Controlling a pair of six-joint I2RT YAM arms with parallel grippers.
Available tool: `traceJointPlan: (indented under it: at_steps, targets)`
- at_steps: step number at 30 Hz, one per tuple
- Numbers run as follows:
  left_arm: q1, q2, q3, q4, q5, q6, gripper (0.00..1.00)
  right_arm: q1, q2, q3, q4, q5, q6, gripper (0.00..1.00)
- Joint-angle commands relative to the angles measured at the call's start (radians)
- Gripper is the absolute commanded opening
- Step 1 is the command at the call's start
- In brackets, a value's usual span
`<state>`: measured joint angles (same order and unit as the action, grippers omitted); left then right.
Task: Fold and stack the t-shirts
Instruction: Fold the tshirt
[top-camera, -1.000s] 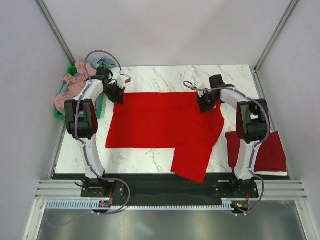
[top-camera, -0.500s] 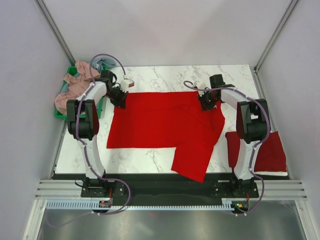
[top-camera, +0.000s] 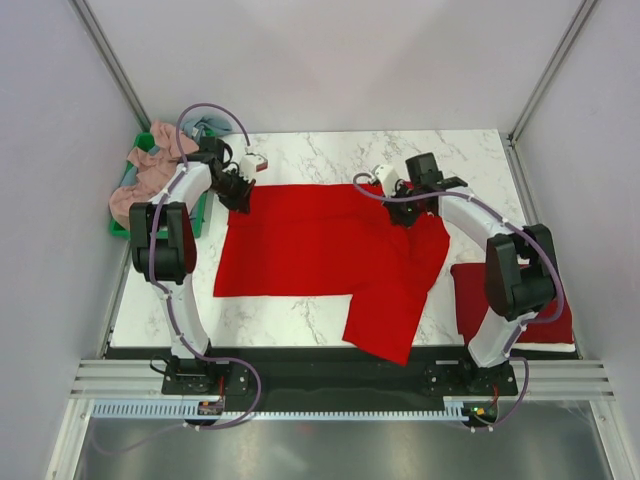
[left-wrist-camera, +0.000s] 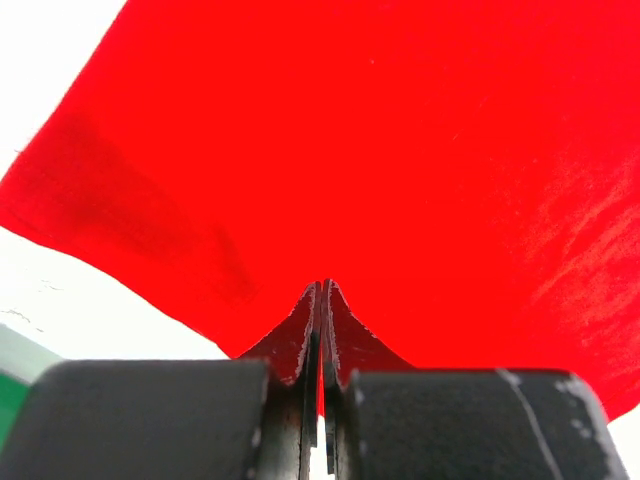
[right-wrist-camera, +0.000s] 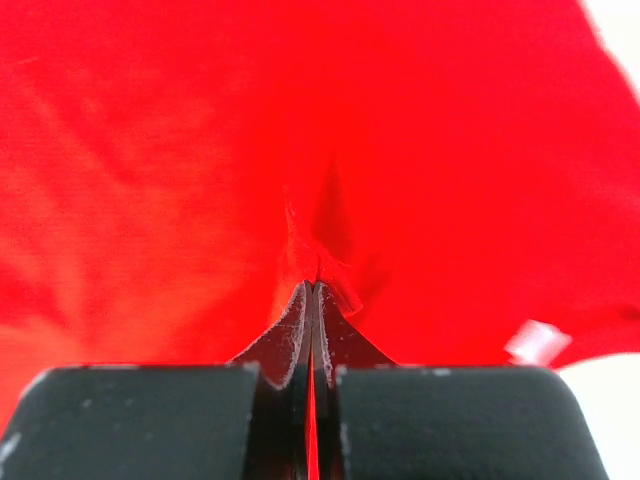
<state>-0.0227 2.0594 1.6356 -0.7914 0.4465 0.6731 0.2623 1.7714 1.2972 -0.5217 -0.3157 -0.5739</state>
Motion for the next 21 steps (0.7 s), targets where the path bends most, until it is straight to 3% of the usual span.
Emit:
traceJointPlan:
  at_steps: [1,6,10,21]
  targets:
    - [0.004,-0.031,0.017,0.000,0.001,0.005,0.02,0.052,-0.035,-0.068,-0.023,-0.025,0.063,0.00]
    - [0.007,-0.025,0.012,0.003,0.008,0.014,0.02,0.144,-0.093,-0.104,-0.041,-0.046,0.108,0.02]
    - [0.007,0.002,0.041,0.001,0.014,0.014,0.03,0.160,-0.090,-0.035,-0.061,-0.018,0.140,0.26]
    - [0.007,0.117,0.216,-0.040,-0.054,-0.024,0.04,-0.037,0.092,0.152,0.028,0.069,0.177,0.25]
